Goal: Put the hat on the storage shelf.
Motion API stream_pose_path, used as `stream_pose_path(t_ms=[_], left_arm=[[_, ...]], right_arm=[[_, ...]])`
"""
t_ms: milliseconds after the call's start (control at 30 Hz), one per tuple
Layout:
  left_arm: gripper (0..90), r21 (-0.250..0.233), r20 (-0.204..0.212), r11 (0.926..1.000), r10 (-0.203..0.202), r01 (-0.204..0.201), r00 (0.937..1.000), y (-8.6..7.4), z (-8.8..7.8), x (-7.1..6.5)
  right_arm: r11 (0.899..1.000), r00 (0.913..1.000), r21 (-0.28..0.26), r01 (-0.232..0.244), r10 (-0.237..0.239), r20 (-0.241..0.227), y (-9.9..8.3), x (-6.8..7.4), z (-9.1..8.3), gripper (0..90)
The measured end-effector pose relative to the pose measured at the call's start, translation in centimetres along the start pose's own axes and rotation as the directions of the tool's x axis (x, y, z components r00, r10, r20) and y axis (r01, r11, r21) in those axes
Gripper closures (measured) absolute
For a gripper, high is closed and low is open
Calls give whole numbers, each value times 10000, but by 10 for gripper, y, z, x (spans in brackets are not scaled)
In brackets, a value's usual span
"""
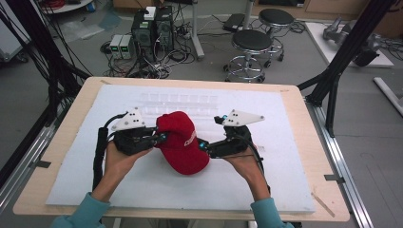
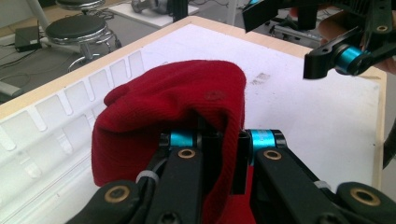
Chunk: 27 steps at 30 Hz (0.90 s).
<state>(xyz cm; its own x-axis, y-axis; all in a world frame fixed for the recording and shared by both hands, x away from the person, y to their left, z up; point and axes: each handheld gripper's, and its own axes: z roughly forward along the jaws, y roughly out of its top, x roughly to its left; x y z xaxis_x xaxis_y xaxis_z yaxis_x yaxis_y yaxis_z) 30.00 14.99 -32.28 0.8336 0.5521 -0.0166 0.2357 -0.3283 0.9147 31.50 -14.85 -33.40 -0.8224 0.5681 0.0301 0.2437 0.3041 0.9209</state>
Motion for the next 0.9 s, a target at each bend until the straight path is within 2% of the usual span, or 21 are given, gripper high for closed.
stream_pose_path(t_ms=[100,233,533,633,900], left_arm=[[871,51,61,10000,58,-59,10000,1,2,-3],[871,19,135,10000,72,-72,9999,2,5,-7],[871,-7,307,9998,205,-205,9993,5,7,-11],[871,-24,312,9998,204,-203,9993,5,6,-12],[871,-49,382,9997,236,-234,9990,6,6,-14]], right_arm=[[9998,9999,189,28,-25,-161,2,3,7,59],[9994,9988,304,190,-176,-454,5,6,14,137],[9970,9968,641,442,-397,-695,10,11,26,166],[9946,9960,835,623,-566,-696,10,12,27,225],[9919,9962,1062,698,-638,-593,11,12,26,363]])
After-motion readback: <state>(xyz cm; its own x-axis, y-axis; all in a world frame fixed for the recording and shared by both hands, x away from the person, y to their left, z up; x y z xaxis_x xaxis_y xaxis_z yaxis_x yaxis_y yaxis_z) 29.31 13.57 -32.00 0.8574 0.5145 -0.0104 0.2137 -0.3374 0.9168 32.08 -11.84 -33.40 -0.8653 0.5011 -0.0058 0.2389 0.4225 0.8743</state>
